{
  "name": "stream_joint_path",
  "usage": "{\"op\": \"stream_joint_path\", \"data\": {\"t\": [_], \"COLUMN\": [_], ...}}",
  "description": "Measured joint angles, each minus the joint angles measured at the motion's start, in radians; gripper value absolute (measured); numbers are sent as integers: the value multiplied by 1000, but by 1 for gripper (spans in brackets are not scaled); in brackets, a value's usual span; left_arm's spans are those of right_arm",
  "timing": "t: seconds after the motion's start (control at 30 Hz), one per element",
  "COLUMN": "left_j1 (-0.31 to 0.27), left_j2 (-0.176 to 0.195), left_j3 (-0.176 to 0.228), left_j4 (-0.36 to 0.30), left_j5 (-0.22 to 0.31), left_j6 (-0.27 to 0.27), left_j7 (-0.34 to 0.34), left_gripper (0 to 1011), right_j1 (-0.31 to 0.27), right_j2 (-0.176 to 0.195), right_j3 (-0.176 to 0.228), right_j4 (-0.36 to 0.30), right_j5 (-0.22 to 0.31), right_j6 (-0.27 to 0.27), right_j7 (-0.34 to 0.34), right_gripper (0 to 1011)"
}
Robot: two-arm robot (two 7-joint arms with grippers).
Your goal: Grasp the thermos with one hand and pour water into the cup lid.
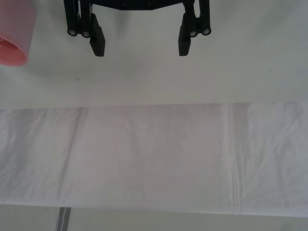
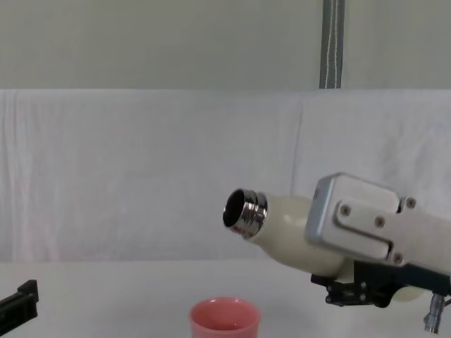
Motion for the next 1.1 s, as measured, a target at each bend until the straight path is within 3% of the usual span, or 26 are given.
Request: {"op": "stream_joint_path", "data": {"t": [0.4,1.1], "left_j1": [0,0], "left_j2": [0,0], "left_j3": [0,0], "left_j4": [0,0], "left_j5": [0,0], "left_j6": [0,0], "left_j7": [0,0], "left_gripper": [1001,1001], "right_j1": [6,6], "right_j2": [6,1], "right_j3": [-33,-38], "right_j4": [21,61], "right_j5": [-99,-172], "right_j6": [29,24], "right_j7": [-32,-90], "right_gripper": [950,950]}}
